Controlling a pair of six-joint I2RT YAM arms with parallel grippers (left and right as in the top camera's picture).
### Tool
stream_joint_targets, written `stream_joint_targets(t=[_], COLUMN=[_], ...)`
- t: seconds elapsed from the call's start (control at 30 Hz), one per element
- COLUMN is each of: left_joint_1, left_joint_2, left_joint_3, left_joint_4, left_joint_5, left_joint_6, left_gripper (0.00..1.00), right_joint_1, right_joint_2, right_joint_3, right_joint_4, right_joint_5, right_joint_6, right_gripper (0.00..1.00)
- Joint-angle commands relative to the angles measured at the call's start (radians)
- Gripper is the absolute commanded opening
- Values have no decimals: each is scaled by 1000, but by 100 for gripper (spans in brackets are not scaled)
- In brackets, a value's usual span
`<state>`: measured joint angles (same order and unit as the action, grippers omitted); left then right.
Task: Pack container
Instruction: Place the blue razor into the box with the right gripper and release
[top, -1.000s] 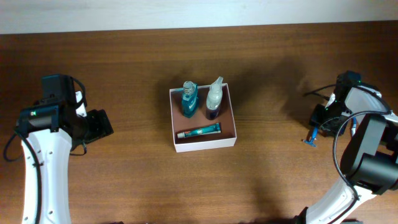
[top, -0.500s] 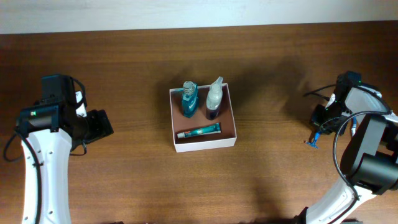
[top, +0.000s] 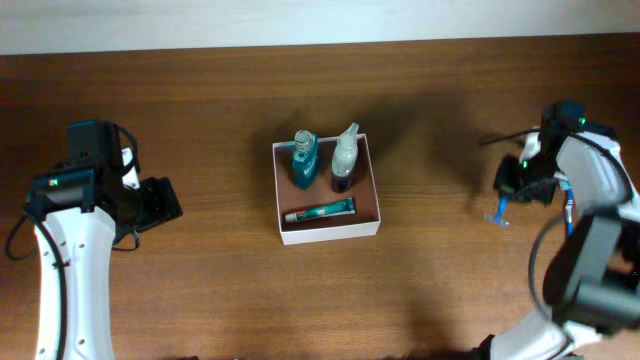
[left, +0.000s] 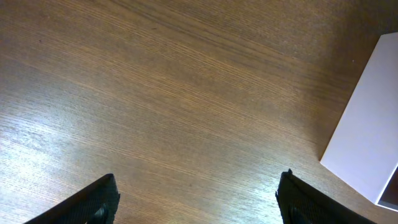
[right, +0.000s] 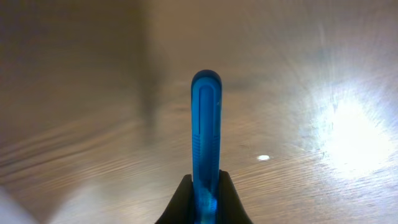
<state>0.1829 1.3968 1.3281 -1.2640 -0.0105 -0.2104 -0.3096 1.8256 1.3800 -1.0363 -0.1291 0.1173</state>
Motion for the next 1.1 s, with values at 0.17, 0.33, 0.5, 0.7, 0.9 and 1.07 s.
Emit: stream_joint_targets(t=[0.17, 0.33, 0.5, 0.7, 0.9, 1.07], left_joint_1=[2, 2, 2, 2, 2, 2], left_joint_2=[-13, -13, -13, -13, -13, -13], left_joint_3=[24, 24, 24, 24, 24, 24], left_joint_4=[0, 0, -1, 0, 0, 0], left_joint_5=[4, 4, 4, 4, 4, 4], left_joint_6=[-13, -13, -13, -13, -13, -13], left_gripper=[82, 82, 82, 82, 82, 82], right_joint_1=[540, 848, 919, 918, 917, 916], right_joint_2=[-407, -350, -161, -9, 18, -31], right_joint_3=[112, 111, 110, 110, 111, 134], right_joint_4=[-10, -15, -7, 35, 42, 42], right_joint_5=[-44, 13, 30, 0, 2, 85], right_joint_6=[-514, -799, -872, -872, -860, -755], right_gripper=[4, 4, 4, 4, 46, 51])
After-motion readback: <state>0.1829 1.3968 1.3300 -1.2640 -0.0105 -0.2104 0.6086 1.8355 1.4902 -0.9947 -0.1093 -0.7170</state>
